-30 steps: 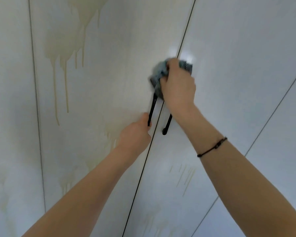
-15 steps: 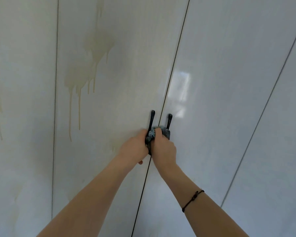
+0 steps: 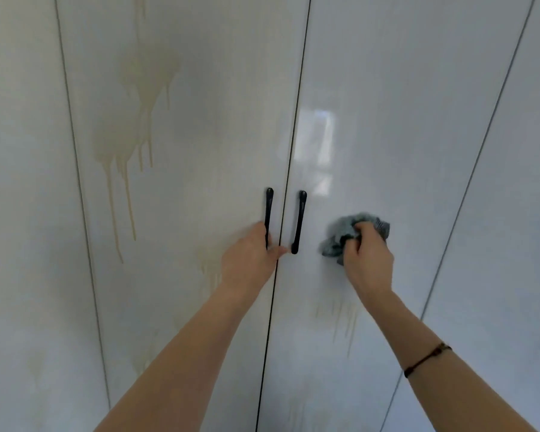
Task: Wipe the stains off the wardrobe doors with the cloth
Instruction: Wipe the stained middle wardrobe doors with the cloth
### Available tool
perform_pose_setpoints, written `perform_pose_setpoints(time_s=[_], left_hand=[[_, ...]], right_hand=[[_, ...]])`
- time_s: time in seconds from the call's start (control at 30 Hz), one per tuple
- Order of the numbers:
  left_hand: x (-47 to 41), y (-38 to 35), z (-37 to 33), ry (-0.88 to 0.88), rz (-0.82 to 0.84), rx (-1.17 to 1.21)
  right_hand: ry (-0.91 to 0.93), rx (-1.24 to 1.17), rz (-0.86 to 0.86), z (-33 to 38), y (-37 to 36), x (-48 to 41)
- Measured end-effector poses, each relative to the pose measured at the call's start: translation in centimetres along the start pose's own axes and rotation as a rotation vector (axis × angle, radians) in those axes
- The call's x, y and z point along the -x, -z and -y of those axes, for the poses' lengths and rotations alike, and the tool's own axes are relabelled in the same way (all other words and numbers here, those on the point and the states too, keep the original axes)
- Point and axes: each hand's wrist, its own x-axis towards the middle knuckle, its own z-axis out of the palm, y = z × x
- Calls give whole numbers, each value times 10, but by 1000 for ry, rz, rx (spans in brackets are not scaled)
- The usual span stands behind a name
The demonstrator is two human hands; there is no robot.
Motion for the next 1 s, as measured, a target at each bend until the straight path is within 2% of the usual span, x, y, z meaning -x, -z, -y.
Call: perform_pose_setpoints(time_s=[0.07, 0.2, 0.37, 0.43, 0.57, 0.67, 0.77, 0.87, 0.93, 1.0], left_hand=[[-2, -6, 2, -18, -62, -7], [-3, -15, 8, -63, -112, -9], [6, -26, 14, -159, -148, 29], [7, -30, 13, -158, -149, 21], [8, -36, 13, -103, -167, 13], [11, -37, 14, -94, -145, 28], [12, -36, 15, -79, -110, 58], [15, -32, 15, -27, -37, 161], [14, -26, 15, 9, 22, 229], [12, -22, 15, 28, 60, 250]], right_hand=[[24, 19, -136, 6, 24, -39], [145, 21, -222, 22, 11, -63], [350, -41, -245, 0, -87, 25], [497, 17, -182, -22, -119, 71], [706, 169, 115, -80, -166, 158], [704, 198, 156, -88, -162, 153], [538, 114, 4, -44, -126, 95], [365, -162, -168, 0, -104, 49], [410, -208, -216, 7, -112, 48], [533, -114, -165, -7, -136, 71]])
